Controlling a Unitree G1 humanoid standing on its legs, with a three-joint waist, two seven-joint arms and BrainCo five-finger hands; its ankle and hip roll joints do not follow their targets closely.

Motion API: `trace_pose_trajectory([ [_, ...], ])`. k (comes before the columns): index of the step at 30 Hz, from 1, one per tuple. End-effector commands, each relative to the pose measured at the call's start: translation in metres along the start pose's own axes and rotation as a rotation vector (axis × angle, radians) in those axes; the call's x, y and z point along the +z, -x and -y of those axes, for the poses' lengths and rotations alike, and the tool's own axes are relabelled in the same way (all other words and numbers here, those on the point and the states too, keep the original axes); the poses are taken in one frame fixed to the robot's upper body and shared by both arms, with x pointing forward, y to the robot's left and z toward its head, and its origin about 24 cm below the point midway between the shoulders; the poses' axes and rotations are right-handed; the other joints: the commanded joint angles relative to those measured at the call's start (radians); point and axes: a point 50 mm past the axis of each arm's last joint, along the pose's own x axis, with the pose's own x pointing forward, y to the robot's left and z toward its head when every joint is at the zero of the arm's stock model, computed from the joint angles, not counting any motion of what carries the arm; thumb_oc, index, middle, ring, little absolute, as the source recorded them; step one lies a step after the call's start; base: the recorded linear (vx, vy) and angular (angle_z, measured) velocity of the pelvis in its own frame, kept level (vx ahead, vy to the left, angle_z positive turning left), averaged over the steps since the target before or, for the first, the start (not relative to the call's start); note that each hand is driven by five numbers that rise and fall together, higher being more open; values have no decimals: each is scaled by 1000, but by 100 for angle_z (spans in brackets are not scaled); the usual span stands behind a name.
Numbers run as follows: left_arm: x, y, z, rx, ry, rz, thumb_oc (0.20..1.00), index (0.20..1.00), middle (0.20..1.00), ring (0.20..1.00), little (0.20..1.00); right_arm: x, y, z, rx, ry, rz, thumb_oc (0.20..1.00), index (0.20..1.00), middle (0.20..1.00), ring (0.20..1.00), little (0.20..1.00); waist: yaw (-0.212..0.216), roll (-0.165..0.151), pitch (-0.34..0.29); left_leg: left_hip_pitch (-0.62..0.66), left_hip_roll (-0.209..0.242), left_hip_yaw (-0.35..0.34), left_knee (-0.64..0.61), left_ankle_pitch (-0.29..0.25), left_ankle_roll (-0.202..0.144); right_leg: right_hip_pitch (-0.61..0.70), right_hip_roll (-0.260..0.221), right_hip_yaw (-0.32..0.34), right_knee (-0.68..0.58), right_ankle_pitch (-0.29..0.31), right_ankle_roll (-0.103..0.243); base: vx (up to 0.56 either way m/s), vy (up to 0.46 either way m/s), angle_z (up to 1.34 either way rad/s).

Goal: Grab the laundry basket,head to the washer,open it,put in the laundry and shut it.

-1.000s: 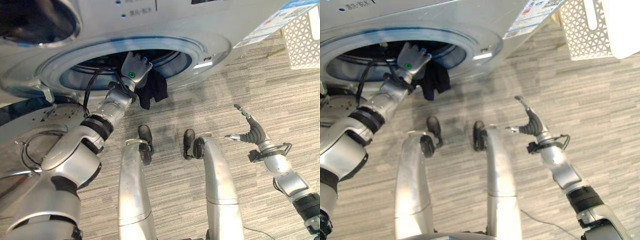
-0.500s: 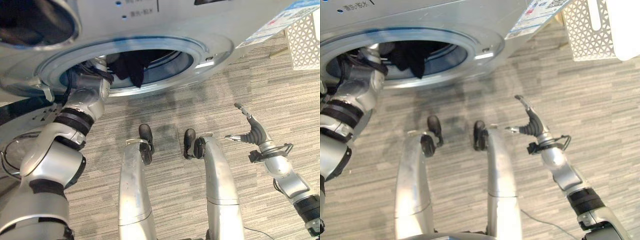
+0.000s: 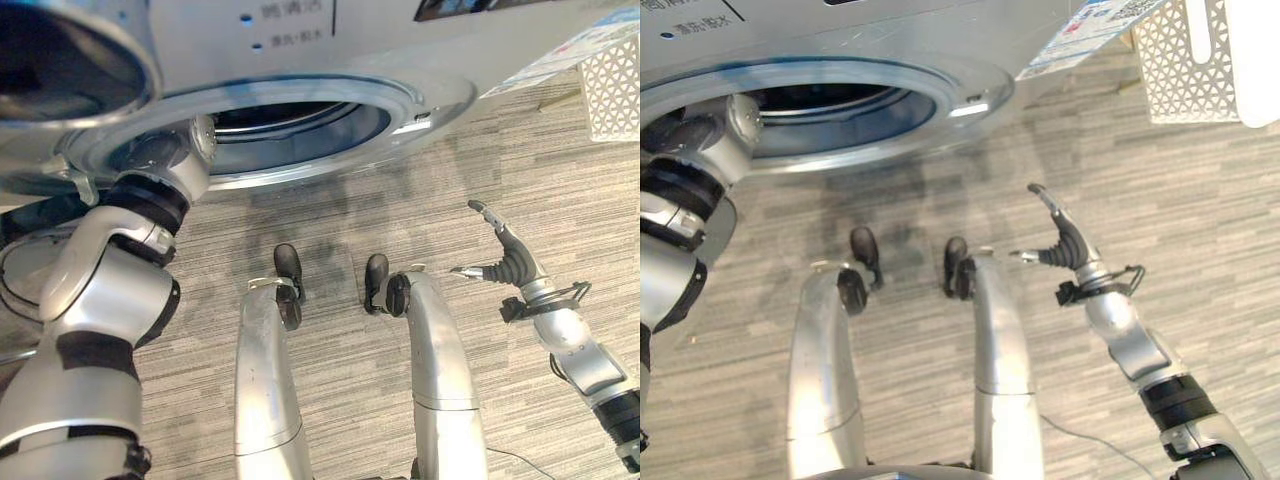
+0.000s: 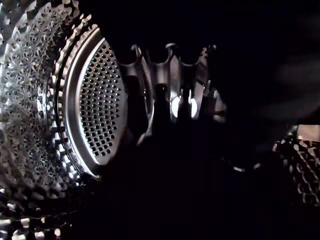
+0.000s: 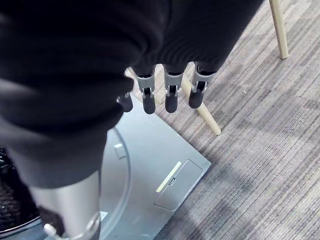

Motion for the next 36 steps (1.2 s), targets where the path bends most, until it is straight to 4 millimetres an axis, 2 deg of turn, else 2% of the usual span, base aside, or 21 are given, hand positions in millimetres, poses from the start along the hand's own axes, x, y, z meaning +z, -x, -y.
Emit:
trace_pose_trajectory([
  [1,1,-17,-16,17,-31,-2,1000,1000,1000,1000,1000,12,4,0,-3,-28,63,1000,1000,1000,1000,1000,-10,8,-83,31,28,-75,58,-112,0,28,33,59,-148,92,72,0,0,0],
  [9,7,-6,-1,-42,65,3,1000,1000,1000,1000,1000,13,4,-7,-1,-51,60,1000,1000,1000,1000,1000,-2,17,-102,52,21,-68,28,-110,2,45,33,60,-169,93,74,2,2,0],
  [12,22,20,11,-61,294,60,1000,1000,1000,1000,1000,11,4,-11,-30,-64,45,1000,1000,1000,1000,1000,19,21,-108,102,11,-60,-29,-96,-3,87,27,56,-205,93,76,-14,-2,6],
  [13,21,22,12,-65,296,56,1000,1000,1000,1000,1000,11,4,-12,-25,-61,44,1000,1000,1000,1000,1000,16,23,-109,107,11,-59,-33,-95,-3,92,27,56,-208,94,76,-21,4,6],
  [15,29,61,31,-126,494,54,1000,1000,1000,1000,1000,9,4,-14,-50,-64,26,1000,1000,1000,1000,1000,35,26,-114,165,7,-51,-87,-84,-7,143,21,50,-252,97,75,-22,18,8],
  [16,28,63,32,-129,495,50,1000,1000,1000,1000,1000,9,4,-15,-47,-63,25,1000,1000,1000,1000,1000,33,28,-114,171,8,-50,-91,-83,-7,148,21,50,-256,99,75,-37,22,10],
  [17,36,92,44,-204,617,46,1000,1000,1000,1000,1000,6,5,-15,-58,-54,3,1000,1000,1000,1000,1000,47,28,-114,222,2,-42,-139,-71,-11,192,16,47,-296,105,76,-33,7,12],
  [18,35,94,44,-207,618,43,1000,1000,1000,1000,1000,5,6,-16,-54,-53,2,1000,1000,1000,1000,1000,45,29,-114,228,2,-41,-143,-70,-11,198,16,47,-300,107,76,-44,13,14],
  [19,37,111,51,-257,672,32,1000,1000,1000,1000,1000,3,6,-18,-52,-48,-16,1000,1000,1000,1000,1000,50,31,-113,258,-2,-37,-171,-63,-14,224,14,46,-323,109,77,-48,26,20],
  [20,39,143,62,-354,734,26,1000,1000,1000,1000,1000,-2,7,-20,-56,-44,-44,1000,1000,1000,1000,1000,63,32,-112,318,-9,-27,-220,-51,-19,272,9,43,-360,117,81,-48,26,18],
  [21,39,144,62,-357,734,25,1000,1000,1000,1000,1000,-2,8,-20,-53,-44,-45,1000,1000,1000,1000,1000,61,32,-111,325,-9,-26,-225,-49,-19,279,9,43,-364,118,81,-43,30,17],
  [23,37,174,72,-451,779,-8,1000,1000,1000,1000,1000,-5,10,-23,-43,-33,-66,1000,1000,1000,1000,1000,69,32,-109,375,-14,-21,-269,-40,-18,323,3,38,-398,125,83,-34,29,12],
  [24,34,201,79,-531,837,-43,1000,1000,1000,1000,1000,-10,13,-25,-46,-30,-94,1000,1000,1000,1000,1000,80,32,-114,428,-20,-23,-323,-26,-19,369,-5,34,-439,134,89,-33,29,10],
  [25,34,202,79,-533,837,-45,1000,1000,1000,1000,1000,-10,14,-26,-43,-31,-95,1000,1000,1000,1000,1000,78,32,-113,436,-21,-23,-328,-24,-19,376,-6,34,-444,136,89,-27,30,9],
  [27,27,240,85,-638,898,-106,1000,1000,1000,1000,1000,-18,22,-30,-29,-26,-141,1000,1000,1000,1000,1000,89,33,-115,513,-29,-25,-400,-2,-19,442,-13,23,-495,154,104,-11,28,15],
  [29,24,253,86,-678,900,-123,1000,1000,1000,1000,1000,-21,26,-32,-17,-21,-157,1000,1000,1000,1000,1000,90,31,-114,547,-32,-24,-428,6,-18,472,-15,17,-516,161,107,-1,14,13],
  [31,18,280,91,-755,929,-195,1000,1000,1000,1000,1000,-28,34,-38,0,-28,-203,1000,1000,1000,1000,1000,99,27,-119,624,-42,-27,-490,26,-23,545,-22,8,-573,176,115,28,11,9],
  [32,11,304,97,-829,932,-273,1000,1000,1000,1000,1000,-35,40,-43,27,-33,-243,1000,1000,1000,1000,1000,103,22,-122,705,-50,-26,-554,42,-27,626,-26,-1,-634,194,121,33,-4,5],
  [34,7,317,100,-867,921,-310,1000,1000,1000,1000,1000,-41,45,-49,49,-33,-282,1000,1000,1000,1000,1000,102,20,-117,765,-55,-26,-601,52,-29,686,-27,-7,-679,207,124,44,5,8],
  [35,3,333,103,-916,915,-359,1000,1000,1000,1000,1000,-48,51,-54,69,-36,-324,1000,1000,1000,1000,1000,105,17,-115,829,-59,-26,-653,67,-33,747,-27,-11,-725,224,130,55,42,12],
  [36,-7,364,107,-993,901,-474,1000,1000,1000,1000,1000,-59,62,-64,104,-50,-397,1000,1000,1000,1000,1000,108,12,-121,921,-66,-17,-745,124,-31,845,-31,-27,-824,277,129,35,36,12],
])
